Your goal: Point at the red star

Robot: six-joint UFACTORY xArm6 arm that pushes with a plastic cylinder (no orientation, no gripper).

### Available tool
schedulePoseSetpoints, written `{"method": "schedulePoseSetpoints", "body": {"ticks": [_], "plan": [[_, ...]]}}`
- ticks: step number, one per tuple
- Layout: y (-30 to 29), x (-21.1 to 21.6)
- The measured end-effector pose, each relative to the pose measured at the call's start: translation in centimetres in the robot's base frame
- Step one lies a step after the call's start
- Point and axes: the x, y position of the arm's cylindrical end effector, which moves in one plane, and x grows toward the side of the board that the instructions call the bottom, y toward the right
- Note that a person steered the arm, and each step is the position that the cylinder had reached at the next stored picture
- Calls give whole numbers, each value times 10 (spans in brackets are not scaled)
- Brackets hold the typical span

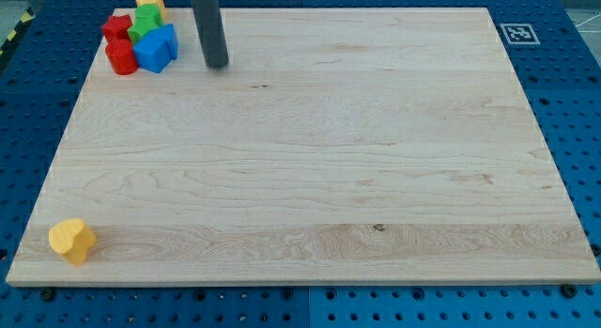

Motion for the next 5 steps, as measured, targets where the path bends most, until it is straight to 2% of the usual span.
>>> {"method": "schedulePoseSetpoints", "body": {"ticks": [1, 2, 3, 4, 5], "plan": [[-14, 84], [-57, 87], [-114, 67], [-162, 25], [-185, -42]]}}
